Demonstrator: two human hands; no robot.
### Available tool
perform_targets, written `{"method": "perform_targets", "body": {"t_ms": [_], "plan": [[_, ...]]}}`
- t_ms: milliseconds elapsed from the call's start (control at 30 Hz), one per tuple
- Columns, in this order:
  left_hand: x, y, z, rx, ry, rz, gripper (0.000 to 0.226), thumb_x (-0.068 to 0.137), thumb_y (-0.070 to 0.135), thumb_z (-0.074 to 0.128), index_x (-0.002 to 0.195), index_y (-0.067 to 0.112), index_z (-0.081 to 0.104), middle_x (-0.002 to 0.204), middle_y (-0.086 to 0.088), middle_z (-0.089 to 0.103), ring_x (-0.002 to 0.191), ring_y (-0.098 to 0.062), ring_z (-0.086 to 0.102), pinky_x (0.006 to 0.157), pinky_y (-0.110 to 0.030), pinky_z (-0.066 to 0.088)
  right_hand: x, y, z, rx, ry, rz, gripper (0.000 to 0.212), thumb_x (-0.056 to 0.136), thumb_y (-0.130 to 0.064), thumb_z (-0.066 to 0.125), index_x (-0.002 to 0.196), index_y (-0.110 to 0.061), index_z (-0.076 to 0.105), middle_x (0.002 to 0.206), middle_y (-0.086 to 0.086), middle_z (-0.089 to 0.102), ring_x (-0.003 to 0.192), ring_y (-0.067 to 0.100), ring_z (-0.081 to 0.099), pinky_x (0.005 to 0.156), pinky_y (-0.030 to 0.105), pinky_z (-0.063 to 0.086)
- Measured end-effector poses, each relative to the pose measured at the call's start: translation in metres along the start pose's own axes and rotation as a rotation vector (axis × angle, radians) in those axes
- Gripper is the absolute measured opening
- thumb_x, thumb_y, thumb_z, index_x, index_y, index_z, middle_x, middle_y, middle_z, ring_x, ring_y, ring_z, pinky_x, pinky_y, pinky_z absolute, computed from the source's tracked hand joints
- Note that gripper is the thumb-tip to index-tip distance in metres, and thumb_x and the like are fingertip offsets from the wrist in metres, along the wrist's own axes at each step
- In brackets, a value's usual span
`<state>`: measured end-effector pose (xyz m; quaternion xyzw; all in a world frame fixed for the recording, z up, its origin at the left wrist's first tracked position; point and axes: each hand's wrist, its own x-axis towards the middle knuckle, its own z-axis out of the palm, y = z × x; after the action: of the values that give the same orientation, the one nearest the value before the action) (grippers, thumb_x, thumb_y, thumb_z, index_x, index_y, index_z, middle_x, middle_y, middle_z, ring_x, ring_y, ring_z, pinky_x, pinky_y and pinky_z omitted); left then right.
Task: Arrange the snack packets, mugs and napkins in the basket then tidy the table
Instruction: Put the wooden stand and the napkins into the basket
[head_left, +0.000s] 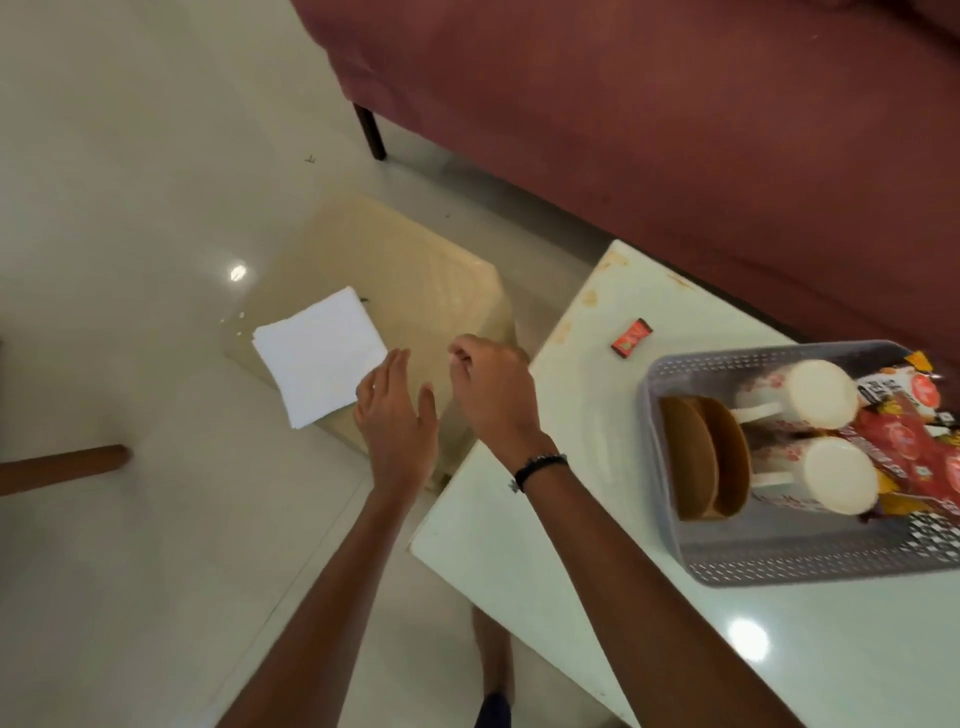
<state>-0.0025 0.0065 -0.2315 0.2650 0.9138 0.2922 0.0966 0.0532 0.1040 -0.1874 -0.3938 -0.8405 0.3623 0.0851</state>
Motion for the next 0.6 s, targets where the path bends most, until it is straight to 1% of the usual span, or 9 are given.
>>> {"method": "perform_targets", "body": {"t_ms": [100,167,200,233,300,367,467,533,600], "plan": [[0.018,-0.029,-0.016,0.019,0.063,-0.057,0.049,0.085,0.023,0.047,0.132,0.012,0.048,0.14,-0.006,0.049,0.128,-0.03,0.04,0.102,-0.048,0.037,0.019,-0.027,0.034,0.022,-0.072,-0.018,0.018,0.093,-0.014,0.047,0.096,-0.008,0.063,0.091,0.005,0.068,0.083,0.024,0.06,0.072,0.037,0.052],[0.026,-0.048,-0.024,0.044,0.099,-0.105,0.046,0.087,0.019,0.051,0.133,0.013,0.048,0.143,-0.005,0.045,0.13,-0.03,0.037,0.101,-0.048,0.036,0.029,-0.039,0.055,0.018,-0.121,0.005,0.01,0.092,-0.015,0.05,0.086,-0.01,0.055,0.082,0.0,0.056,0.075,0.019,0.049,0.065,0.032,0.042],[0.03,-0.057,-0.028,0.058,0.129,-0.127,0.045,0.087,0.018,0.052,0.132,0.013,0.049,0.144,-0.005,0.044,0.13,-0.031,0.036,0.1,-0.048,0.036,0.033,-0.043,0.064,0.019,-0.133,0.025,0.008,0.092,-0.017,0.052,0.085,-0.012,0.051,0.084,0.0,0.052,0.078,0.018,0.046,0.066,0.03,0.038],[0.033,-0.064,-0.032,0.066,0.162,-0.152,0.042,0.089,0.02,0.051,0.13,0.013,0.05,0.145,-0.006,0.043,0.129,-0.033,0.036,0.098,-0.047,0.037,0.037,-0.046,0.072,0.022,-0.144,0.045,0.008,0.092,-0.019,0.054,0.09,-0.011,0.051,0.091,0.002,0.053,0.084,0.02,0.047,0.069,0.03,0.038],[0.039,-0.078,-0.037,0.047,0.216,-0.223,0.042,0.09,0.027,0.049,0.128,0.011,0.051,0.144,-0.011,0.042,0.126,-0.036,0.037,0.094,-0.045,0.039,0.046,-0.05,0.086,0.028,-0.148,0.087,0.027,0.091,-0.023,0.058,0.111,-0.006,0.052,0.113,0.008,0.056,0.104,0.024,0.05,0.082,0.031,0.042],[0.046,-0.088,-0.039,-0.005,0.222,-0.306,0.047,0.086,0.029,0.048,0.129,0.008,0.048,0.142,-0.016,0.041,0.125,-0.038,0.037,0.094,-0.043,0.036,0.053,-0.052,0.098,0.037,-0.136,0.119,0.042,0.089,-0.027,0.061,0.122,-0.005,0.048,0.125,0.009,0.051,0.114,0.025,0.046,0.09,0.03,0.041],[0.056,-0.096,-0.038,-0.092,0.192,-0.384,0.054,0.083,0.016,0.059,0.132,0.004,0.04,0.136,-0.018,0.041,0.122,-0.035,0.04,0.099,-0.036,0.028,0.06,-0.051,0.112,-0.012,-0.115,0.124,0.049,0.084,-0.032,0.067,0.12,-0.005,0.048,0.125,0.009,0.049,0.112,0.024,0.044,0.094,0.03,0.04],[0.059,-0.098,-0.038,-0.144,0.168,-0.42,0.057,0.082,0.009,0.063,0.134,0.006,0.038,0.135,-0.017,0.039,0.119,-0.036,0.043,0.104,-0.039,0.029,0.062,-0.05,0.118,-0.022,-0.104,0.131,0.051,0.081,-0.03,0.071,0.119,-0.006,0.048,0.125,0.008,0.047,0.11,0.024,0.044,0.093,0.029,0.041],[0.061,-0.098,-0.039,-0.15,0.162,-0.435,0.059,0.082,0.009,0.064,0.134,0.008,0.038,0.135,-0.016,0.037,0.115,-0.039,0.044,0.103,-0.044,0.035,0.063,-0.049,0.122,-0.012,-0.098,0.131,0.052,0.079,-0.026,0.073,0.12,-0.006,0.047,0.125,0.008,0.046,0.109,0.024,0.045,0.091,0.028,0.041]]}}
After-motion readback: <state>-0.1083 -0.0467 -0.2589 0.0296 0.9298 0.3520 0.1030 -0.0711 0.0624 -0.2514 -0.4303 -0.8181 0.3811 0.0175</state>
